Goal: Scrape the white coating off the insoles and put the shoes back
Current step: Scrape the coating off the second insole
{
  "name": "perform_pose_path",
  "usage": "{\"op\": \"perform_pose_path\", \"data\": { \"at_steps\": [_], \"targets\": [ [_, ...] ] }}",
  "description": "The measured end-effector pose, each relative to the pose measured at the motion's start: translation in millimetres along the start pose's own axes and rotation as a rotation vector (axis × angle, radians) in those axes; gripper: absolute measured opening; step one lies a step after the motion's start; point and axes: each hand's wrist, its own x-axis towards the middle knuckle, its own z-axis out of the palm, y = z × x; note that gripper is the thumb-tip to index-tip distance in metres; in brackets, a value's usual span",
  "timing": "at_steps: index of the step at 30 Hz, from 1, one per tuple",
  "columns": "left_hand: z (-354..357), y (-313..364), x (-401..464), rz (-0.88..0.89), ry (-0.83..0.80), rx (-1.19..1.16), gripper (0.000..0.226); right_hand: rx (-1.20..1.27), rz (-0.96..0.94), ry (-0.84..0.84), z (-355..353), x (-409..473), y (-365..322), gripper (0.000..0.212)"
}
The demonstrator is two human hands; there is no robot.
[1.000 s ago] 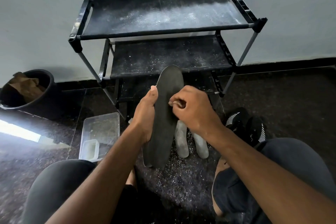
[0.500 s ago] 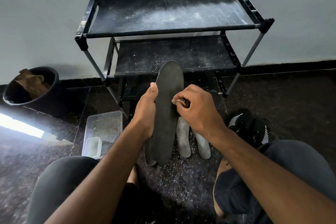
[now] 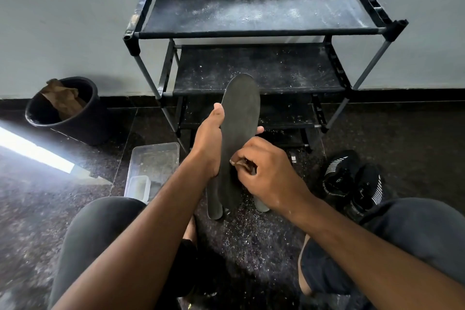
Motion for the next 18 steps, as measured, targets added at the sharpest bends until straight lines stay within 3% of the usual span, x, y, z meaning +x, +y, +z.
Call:
{"op": "perform_pose_path", "data": {
  "at_steps": [4, 10, 15, 18],
  "targets": [
    [0.8, 3.7, -3.2, -0.035, -0.012, -0.042, 0.074, 0.013, 0.027, 0.085, -2.8, 2.9, 2.7, 0.014],
    [2.3, 5.4, -6.2, -0.028, 0.025, -0.027, 0.068, 0.048, -0.049, -0.02, 0.0, -4.5, -9.6, 0.012],
    [3.4, 7.7, -4.1, -0.011, 0.061, -0.075, 0.068, 0.038, 0.015, 0.111, -4.7, 3.2, -3.4, 0.012],
    [3.6, 8.0, -3.9, -0.008, 0.074, -0.075, 0.065, 0.065, -0.034, 0.02, -2.9, -3.3, -13.9, 0.013]
  ]
}}
